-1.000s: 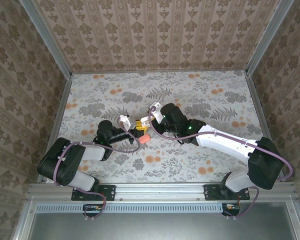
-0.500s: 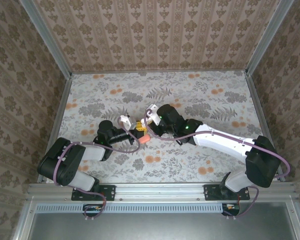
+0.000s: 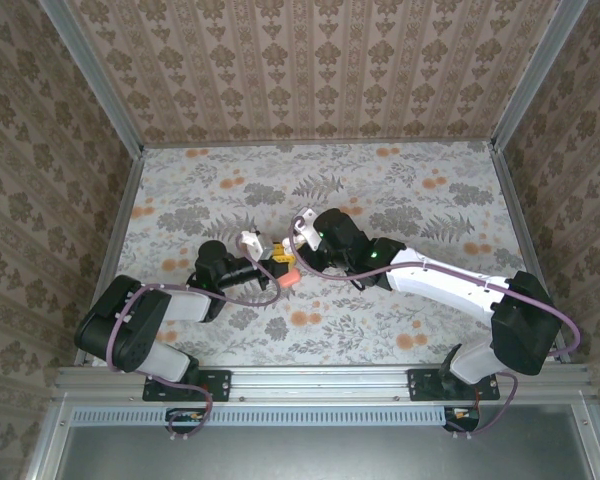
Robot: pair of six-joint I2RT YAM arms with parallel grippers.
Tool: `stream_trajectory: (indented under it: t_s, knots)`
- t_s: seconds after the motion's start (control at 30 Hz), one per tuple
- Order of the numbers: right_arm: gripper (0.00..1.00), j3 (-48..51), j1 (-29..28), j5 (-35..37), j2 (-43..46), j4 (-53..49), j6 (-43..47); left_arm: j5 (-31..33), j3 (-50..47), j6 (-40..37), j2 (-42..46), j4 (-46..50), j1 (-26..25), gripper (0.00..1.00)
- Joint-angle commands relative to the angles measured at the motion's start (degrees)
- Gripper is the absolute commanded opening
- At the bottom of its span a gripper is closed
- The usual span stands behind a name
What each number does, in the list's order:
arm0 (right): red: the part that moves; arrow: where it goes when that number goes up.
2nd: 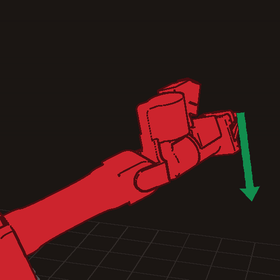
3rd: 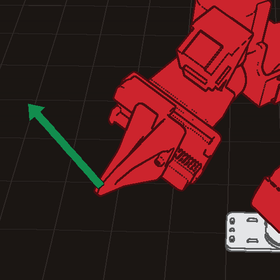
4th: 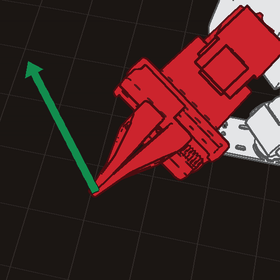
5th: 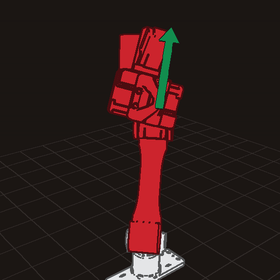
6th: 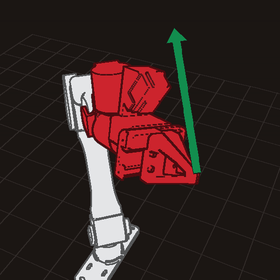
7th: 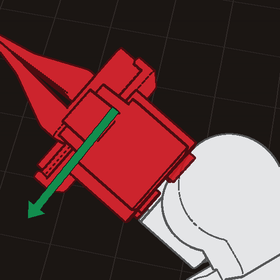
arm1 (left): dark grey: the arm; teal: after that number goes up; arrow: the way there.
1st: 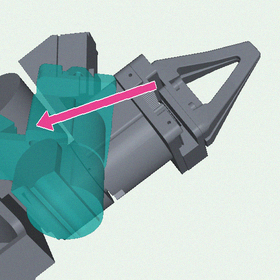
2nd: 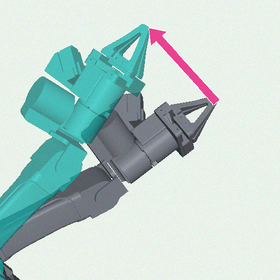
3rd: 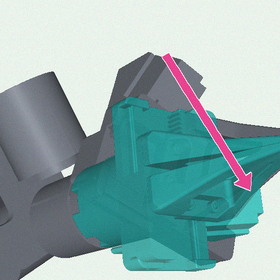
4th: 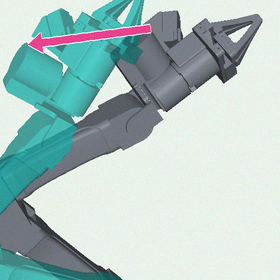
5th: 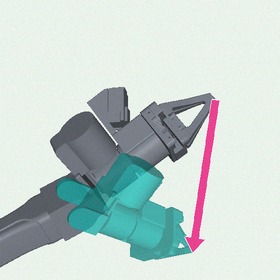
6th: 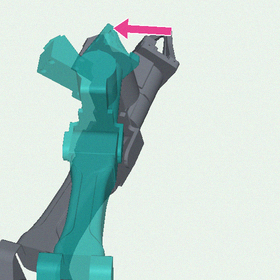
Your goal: Insert wireless bluetooth earbuds into charging case
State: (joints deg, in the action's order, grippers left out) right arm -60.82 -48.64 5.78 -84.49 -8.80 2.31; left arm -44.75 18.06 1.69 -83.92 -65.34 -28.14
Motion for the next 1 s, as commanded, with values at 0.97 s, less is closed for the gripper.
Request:
stream_trajectory:
  t_s: [0.97]
  knots:
    - [0.58, 5.6, 6.5, -14.2, 11.6, 8.0, -11.1, -0.4, 2.1, -1.9, 3.0, -0.6, -1.2, 0.02]
